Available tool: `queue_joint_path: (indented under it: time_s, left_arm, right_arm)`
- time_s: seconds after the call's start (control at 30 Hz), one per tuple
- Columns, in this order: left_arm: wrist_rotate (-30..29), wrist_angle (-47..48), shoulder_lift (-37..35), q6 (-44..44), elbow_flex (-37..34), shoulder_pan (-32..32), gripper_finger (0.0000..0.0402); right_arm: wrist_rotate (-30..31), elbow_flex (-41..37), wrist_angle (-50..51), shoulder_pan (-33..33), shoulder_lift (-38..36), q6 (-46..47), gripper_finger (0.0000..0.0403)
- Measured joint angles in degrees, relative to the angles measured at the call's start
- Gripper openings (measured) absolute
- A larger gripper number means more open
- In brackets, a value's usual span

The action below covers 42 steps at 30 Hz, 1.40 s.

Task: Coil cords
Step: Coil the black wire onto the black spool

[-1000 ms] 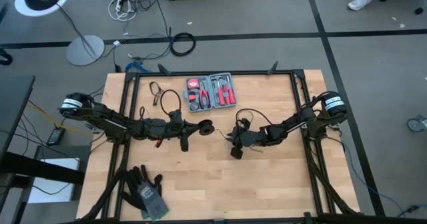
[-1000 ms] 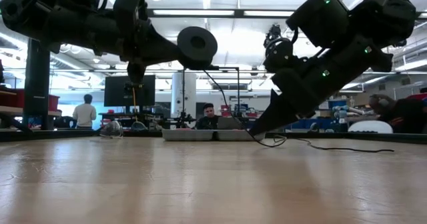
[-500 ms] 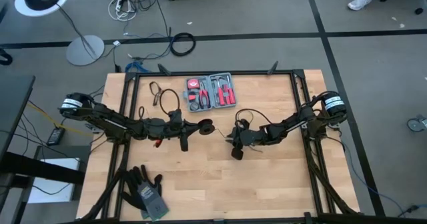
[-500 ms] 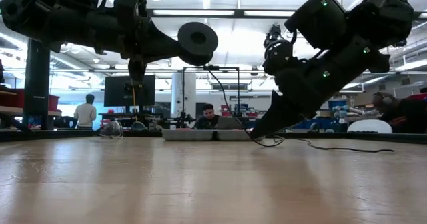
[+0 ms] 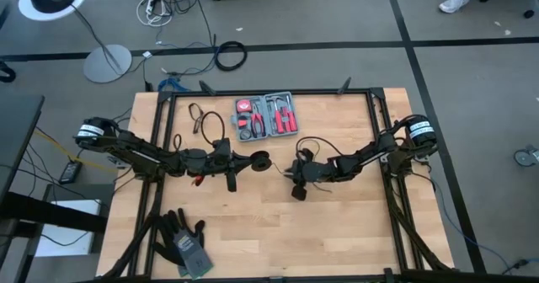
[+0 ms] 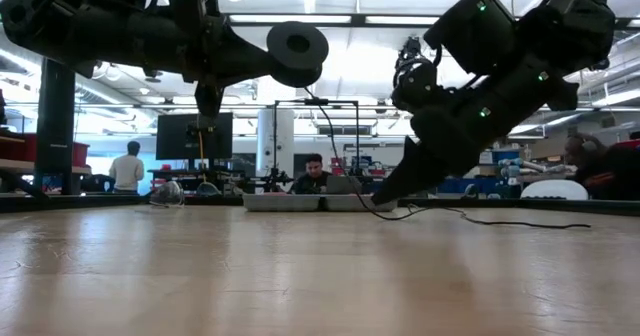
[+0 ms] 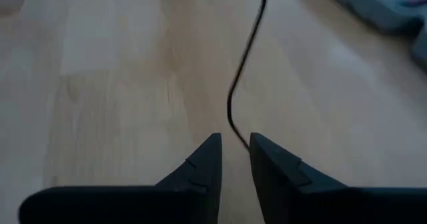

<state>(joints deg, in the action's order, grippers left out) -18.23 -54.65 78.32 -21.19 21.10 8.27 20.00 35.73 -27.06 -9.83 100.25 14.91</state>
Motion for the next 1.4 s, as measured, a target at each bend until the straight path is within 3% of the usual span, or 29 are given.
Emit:
queue_joint_path:
  time_s: [0.4,0.57,0.73,0.87,1.13,1.4]
  left_arm:
    - [0.1,0.1,0.0,0.0,0.0,0.0,0.0]
    - [0.1,0.2,0.0,0.0,0.0,0.0,0.0]
    - [0.1,0.4,0.0,0.0,0.0,0.0,0.0]
    - [0.2,0.5,0.0,0.0,0.0,0.0,0.0]
    - [0.5,0.8,0.0,-0.1,0.0,0.0,0.0]
    - [0.5,1.8,0.0,-0.1,0.0,0.0,0.0]
  right_arm:
    - [-3.2,0.0,-3.0,2.3,0.3,-4.3,0.0124]
    - [-6.8,2.1,-4.4,2.8,6.0,-4.1,0.0128]
    - [-2.1,5.4,-5.7,2.3,10.2,-3.6,0.0124]
    - [-1.6,5.6,-4.4,2.4,9.7,-2.9,0.0104]
    - [-1.7,5.5,5.4,2.5,5.2,-3.2,0.0012]
    - [-1.7,5.2,16.7,3.4,-3.5,-3.2,0.0003]
